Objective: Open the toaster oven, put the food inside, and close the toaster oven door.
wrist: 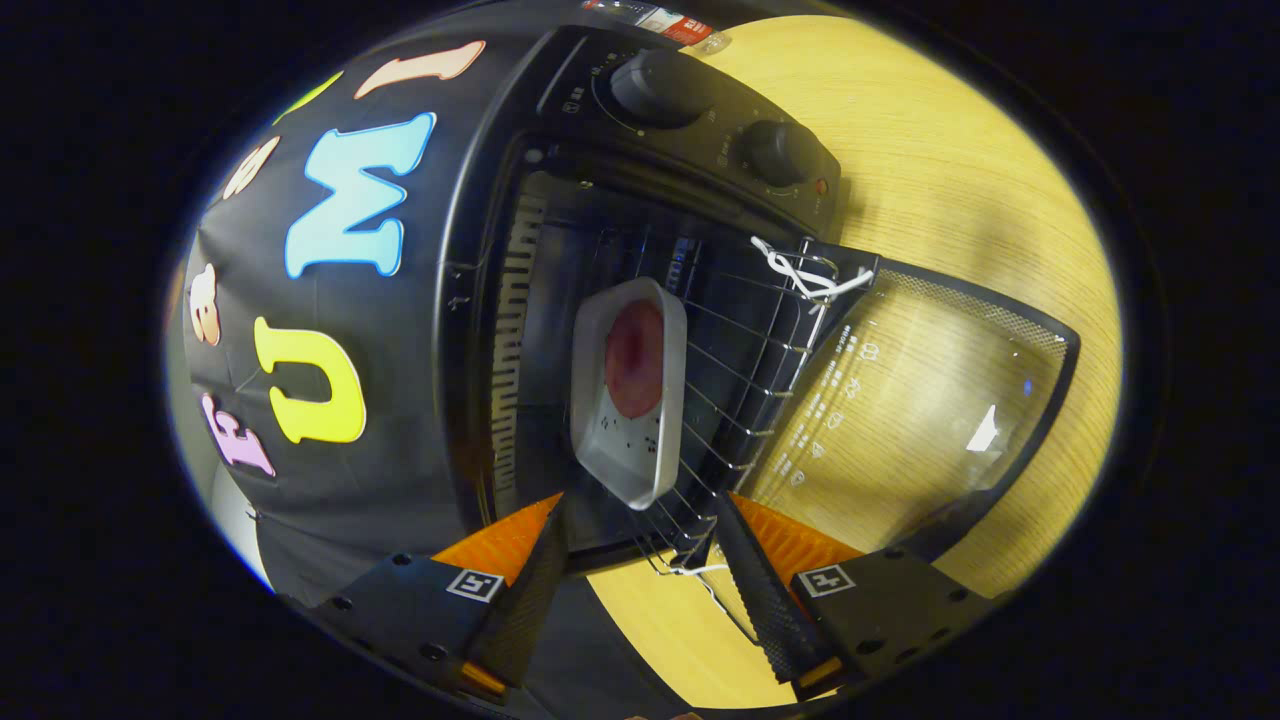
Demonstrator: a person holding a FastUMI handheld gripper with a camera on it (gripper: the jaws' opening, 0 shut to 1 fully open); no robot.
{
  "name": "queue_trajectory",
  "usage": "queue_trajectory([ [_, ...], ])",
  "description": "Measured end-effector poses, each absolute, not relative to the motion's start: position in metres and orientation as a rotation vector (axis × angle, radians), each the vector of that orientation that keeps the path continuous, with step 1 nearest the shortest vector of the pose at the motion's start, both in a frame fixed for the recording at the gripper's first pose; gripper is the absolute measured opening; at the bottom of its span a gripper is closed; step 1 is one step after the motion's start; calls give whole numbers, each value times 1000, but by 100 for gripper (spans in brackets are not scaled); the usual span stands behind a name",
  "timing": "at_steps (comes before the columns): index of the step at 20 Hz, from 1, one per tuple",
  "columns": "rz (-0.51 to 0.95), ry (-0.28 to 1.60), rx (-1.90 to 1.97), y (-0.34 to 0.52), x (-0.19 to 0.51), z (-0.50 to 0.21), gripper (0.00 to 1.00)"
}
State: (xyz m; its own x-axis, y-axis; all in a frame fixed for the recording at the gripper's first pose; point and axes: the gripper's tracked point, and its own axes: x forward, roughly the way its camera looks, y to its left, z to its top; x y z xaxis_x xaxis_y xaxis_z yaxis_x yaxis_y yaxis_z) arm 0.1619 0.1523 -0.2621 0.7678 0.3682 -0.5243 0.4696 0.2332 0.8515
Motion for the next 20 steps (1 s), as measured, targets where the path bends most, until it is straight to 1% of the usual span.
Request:
queue_trajectory([
  [1,-53,763,1373,159,154,-260,92],
  [2,-26,773,1373,163,144,-255,98],
  [5,55,808,1291,176,112,-245,97],
  [7,101,841,1165,177,89,-244,97],
  [9,132,836,1000,172,72,-247,98],
  [14,144,816,490,141,40,-270,98],
  [18,154,822,255,137,22,-288,98],
  [20,142,838,167,136,19,-309,98],
])
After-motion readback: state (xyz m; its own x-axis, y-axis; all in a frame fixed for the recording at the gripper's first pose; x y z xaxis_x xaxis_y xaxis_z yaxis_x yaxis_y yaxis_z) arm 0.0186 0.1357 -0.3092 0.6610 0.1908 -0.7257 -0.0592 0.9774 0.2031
